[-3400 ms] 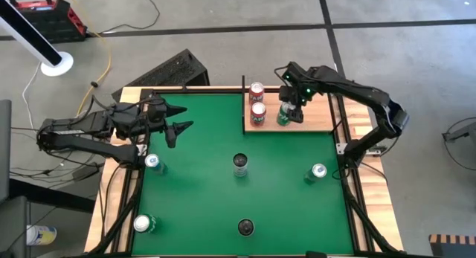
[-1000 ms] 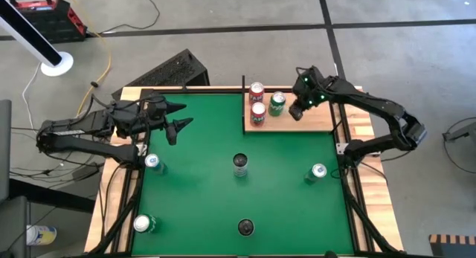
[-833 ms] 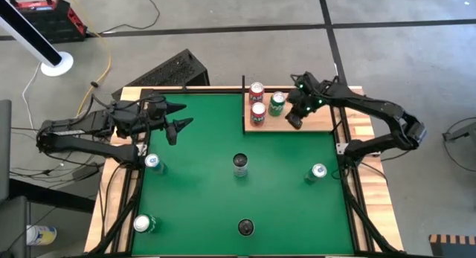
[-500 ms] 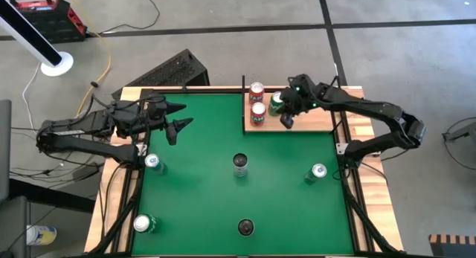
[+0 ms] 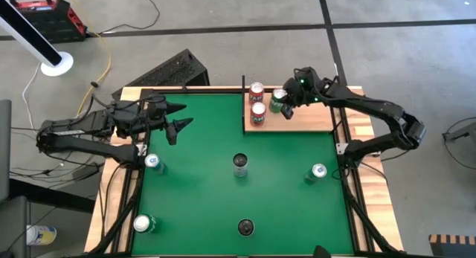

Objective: Place canned beverage on shelf
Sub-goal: Put the top green soda can on the shelf

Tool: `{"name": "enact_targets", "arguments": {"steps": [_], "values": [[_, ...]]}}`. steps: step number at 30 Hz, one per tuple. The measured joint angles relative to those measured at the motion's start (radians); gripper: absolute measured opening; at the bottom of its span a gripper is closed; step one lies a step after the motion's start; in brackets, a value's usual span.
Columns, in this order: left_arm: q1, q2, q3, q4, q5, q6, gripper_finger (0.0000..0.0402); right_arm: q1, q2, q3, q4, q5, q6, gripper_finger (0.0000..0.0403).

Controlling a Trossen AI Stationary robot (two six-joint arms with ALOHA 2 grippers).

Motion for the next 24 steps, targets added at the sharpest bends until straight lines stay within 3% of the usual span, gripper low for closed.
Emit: {"name": "enact_targets", "arguments": {"steps": [11, 24], "values": [[0.000, 0.000, 0.000, 0.000, 0.000, 0.000, 0.0270, 0.026, 0.000, 0.000, -0.036, -0.048, -0.036, 0.0018], [0.000, 0.000, 0.000, -0.001, 0.000, 0.000, 0.0270, -0.006, 0.000, 0.000, -0.024, 0.039, -0.053, 0.0018]]}}
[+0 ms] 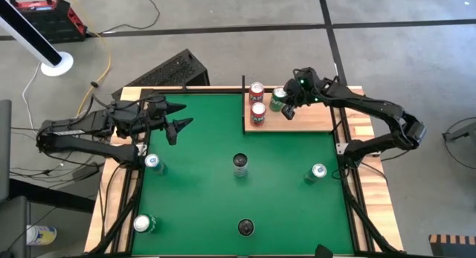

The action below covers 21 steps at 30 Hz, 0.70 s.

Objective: Place canned beverage on shelf
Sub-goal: Put the top green soda can on the shelf

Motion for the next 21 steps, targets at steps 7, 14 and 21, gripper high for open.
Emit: {"name": "enact_targets", "arguments": {"steps": [7, 14, 21], "values": [[0.000, 0.000, 0.000, 0.000, 0.000, 0.000, 0.0270, -0.035, 0.000, 0.000, 0.039, 0.003, 0.000, 0.0018], [0.000, 0.000, 0.000, 0.000, 0.000, 0.000, 0.0270, -0.042, 0.000, 0.000, 0.037, -0.028, 0.000, 0.0018], [0.000, 0.000, 0.000, -0.001, 0.004, -0.001, 0.0270, -0.010, 0.000, 0.000, 0.003, -0.047, -0.019, 0.0018]]}}
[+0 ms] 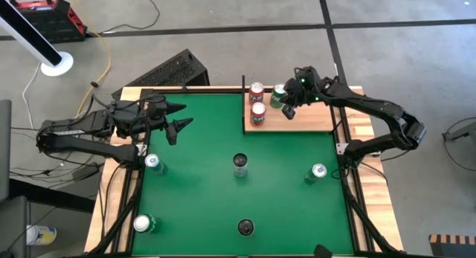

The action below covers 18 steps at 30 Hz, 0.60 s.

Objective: Place canned beverage on shelf
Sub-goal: Put the top green soda can on the shelf

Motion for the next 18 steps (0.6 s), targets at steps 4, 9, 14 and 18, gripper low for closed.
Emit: {"name": "enact_targets", "arguments": {"steps": [4, 9, 14, 18], "values": [[0.000, 0.000, 0.000, 0.000, 0.002, 0.000, 0.0270, -0.003, 0.000, 0.000, 0.001, 0.056, 0.001, 0.0018], [0.000, 0.000, 0.000, -0.001, 0.002, 0.000, 0.0270, -0.026, 0.000, 0.000, 0.020, 0.076, 0.001, 0.0018], [0.000, 0.000, 0.000, 0.000, 0.005, 0.000, 0.0270, -0.040, 0.000, 0.000, 0.037, 0.076, 0.001, 0.0018], [0.000, 0.000, 0.000, 0.000, 0.005, 0.000, 0.0270, -0.042, 0.000, 0.000, 0.053, 0.076, 0.001, 0.0018]]}}
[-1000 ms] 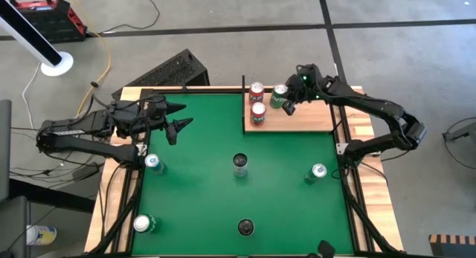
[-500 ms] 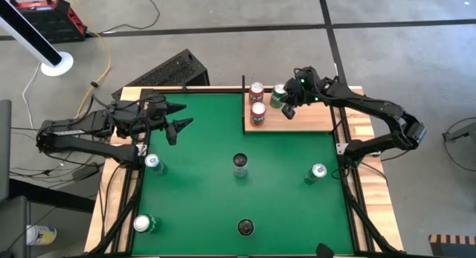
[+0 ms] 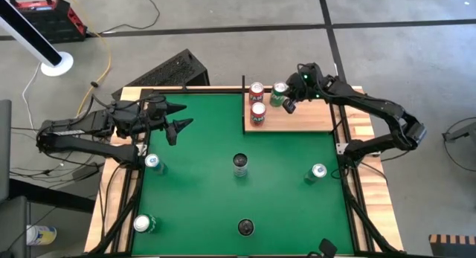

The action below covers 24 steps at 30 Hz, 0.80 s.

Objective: Place canned beverage on shelf
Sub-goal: Put the top green soda can on the shelf, then put the green soda can on the shelf aligned with the other green soda can

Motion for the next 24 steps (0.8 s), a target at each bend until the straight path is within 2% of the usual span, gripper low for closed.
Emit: {"name": "enact_targets", "arguments": {"steps": [14, 20, 24], "values": [[0.000, 0.000, 0.000, -0.032, 0.010, -0.019, 0.0270, 0.042, -0.001, 0.000, -0.020, -0.061, 0.035, 0.0018], [0.000, 0.000, 0.000, -0.092, 0.113, -0.050, 0.0270, 0.158, -0.031, 0.001, -0.023, -0.049, 0.154, 0.0018], [-0.001, -0.001, 0.000, -0.145, 0.237, -0.065, 0.0270, 0.296, -0.040, 0.040, -0.047, 0.035, 0.278, 0.0018]]}}
